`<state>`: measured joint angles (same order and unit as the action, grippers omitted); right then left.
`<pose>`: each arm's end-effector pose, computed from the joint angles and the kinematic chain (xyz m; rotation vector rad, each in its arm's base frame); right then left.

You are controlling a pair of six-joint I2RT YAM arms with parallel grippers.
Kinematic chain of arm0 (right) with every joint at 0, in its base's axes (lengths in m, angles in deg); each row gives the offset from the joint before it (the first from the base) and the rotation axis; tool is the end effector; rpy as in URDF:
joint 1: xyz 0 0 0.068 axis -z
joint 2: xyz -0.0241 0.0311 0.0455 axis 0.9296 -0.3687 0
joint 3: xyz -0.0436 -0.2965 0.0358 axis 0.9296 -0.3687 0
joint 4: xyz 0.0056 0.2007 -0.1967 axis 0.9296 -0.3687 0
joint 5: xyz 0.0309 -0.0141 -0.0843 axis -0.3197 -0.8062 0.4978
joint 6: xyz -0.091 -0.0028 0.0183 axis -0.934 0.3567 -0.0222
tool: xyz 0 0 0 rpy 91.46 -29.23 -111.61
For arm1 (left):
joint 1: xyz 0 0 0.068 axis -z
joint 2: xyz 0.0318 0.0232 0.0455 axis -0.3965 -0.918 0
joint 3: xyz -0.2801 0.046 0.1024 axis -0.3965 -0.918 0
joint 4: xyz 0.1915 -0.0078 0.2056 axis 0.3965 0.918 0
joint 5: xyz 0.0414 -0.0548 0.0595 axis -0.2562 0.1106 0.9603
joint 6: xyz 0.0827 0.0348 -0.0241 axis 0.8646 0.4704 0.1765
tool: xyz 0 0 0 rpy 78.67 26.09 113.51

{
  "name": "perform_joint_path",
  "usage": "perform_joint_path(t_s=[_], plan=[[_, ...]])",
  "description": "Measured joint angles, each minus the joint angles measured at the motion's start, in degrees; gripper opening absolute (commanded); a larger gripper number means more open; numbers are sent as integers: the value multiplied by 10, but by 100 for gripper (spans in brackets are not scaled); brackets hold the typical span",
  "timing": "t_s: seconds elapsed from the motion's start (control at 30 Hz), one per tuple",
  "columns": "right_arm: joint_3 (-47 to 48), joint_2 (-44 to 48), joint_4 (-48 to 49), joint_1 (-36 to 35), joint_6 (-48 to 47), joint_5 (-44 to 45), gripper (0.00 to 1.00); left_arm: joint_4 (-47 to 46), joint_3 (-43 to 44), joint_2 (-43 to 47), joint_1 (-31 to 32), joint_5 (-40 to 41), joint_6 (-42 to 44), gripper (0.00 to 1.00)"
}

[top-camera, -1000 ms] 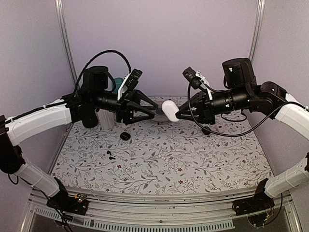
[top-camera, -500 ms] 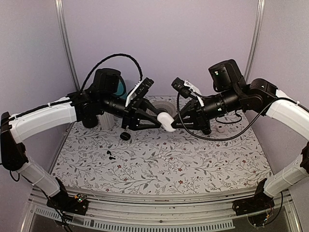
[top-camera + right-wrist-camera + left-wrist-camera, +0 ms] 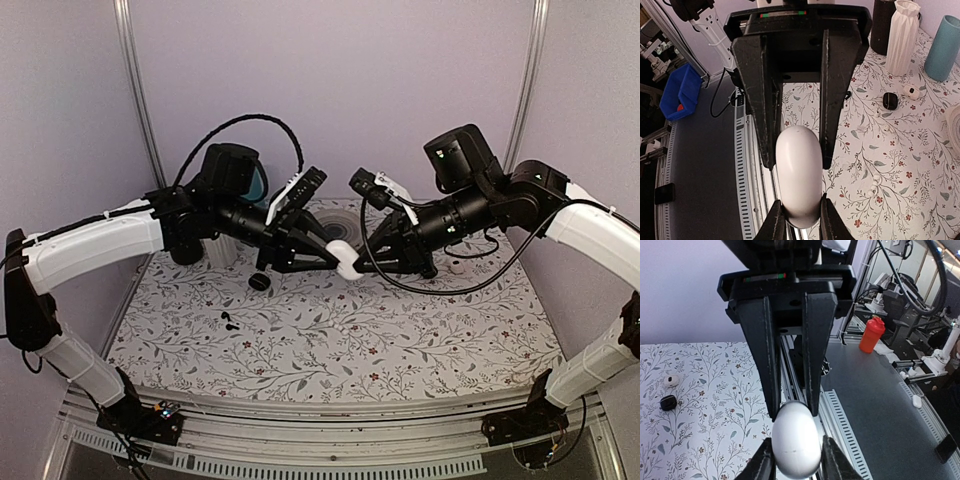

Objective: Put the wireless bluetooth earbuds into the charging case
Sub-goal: Pass from the right arm to the left

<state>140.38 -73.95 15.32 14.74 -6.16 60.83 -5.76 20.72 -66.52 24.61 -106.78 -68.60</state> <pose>0.1739 0.3016 0.4067 -1.4033 1.8590 0.9704 0.2073 -0.3337 0.3732 1.5044 1.4094 -1.4105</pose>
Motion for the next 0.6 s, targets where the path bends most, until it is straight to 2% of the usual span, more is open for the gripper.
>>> perform_joint_path(t_s=[0.13,0.27,0.33,0.37,0.43,0.47,0.6], plan=[[2,0,-3,0,-1,2,3,4,2,0,1,1,4,30],[4,-1,-7,0,-2,2,3,9,4,-1,2,3,7,18],[5,-1,-10,0,-3,3,3,12,4,-1,2,5,8,4],[5,-1,-11,0,-4,4,3,13,4,-1,2,5,9,0],[5,-1,-12,0,-5,8,5,14,4,-1,2,8,10,0],[5,-1,-11,0,-5,10,8,14,4,-1,2,10,9,0],[-4,4,1,-1,-3,21,31,-20,-12,1,1,17,-10,0]])
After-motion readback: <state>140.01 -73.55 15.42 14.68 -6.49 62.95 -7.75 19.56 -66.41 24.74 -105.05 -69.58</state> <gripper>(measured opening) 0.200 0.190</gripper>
